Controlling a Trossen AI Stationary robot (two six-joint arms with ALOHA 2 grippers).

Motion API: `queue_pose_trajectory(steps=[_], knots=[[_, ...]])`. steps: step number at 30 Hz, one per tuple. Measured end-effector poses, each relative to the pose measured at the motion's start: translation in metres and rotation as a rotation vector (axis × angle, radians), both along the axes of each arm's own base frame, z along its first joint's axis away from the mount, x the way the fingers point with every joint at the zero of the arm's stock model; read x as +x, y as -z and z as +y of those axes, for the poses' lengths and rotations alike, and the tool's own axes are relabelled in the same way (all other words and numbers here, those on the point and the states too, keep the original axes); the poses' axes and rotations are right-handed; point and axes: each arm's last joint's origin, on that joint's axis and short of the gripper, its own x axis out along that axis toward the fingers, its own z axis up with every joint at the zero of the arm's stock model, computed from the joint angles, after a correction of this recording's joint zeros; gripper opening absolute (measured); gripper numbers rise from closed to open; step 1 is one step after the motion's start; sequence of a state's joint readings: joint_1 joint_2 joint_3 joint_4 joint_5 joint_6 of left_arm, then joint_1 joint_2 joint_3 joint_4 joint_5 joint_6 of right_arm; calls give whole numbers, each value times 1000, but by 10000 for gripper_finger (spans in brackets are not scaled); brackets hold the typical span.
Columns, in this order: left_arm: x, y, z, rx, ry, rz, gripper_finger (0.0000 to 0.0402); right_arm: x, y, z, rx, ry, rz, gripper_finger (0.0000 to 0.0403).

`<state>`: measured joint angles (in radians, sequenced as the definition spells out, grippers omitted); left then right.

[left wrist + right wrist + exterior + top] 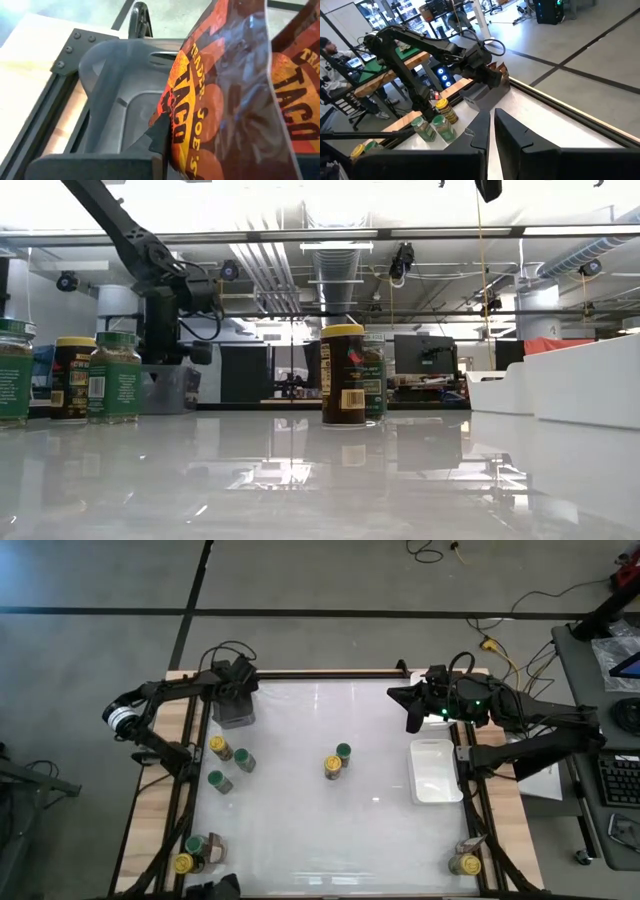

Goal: Sort spices by type
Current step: Put the orange seasoning bag into the black bin

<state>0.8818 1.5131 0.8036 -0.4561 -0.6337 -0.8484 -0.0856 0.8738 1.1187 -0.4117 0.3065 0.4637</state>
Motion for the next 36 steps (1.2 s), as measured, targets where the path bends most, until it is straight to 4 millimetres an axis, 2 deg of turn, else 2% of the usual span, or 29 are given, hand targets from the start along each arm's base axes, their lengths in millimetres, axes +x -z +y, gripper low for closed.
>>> queue_pose_trajectory(steps=[13,27,36], knots=[[-1,3,2,1,1,25,33,0,0,0,0,0,0,18],[1,1,4,23,34,57,112,0,0,0,7,2,-3,18],[-2,-11,1,51,36,34,130,0,0,0,7,2,-3,18]])
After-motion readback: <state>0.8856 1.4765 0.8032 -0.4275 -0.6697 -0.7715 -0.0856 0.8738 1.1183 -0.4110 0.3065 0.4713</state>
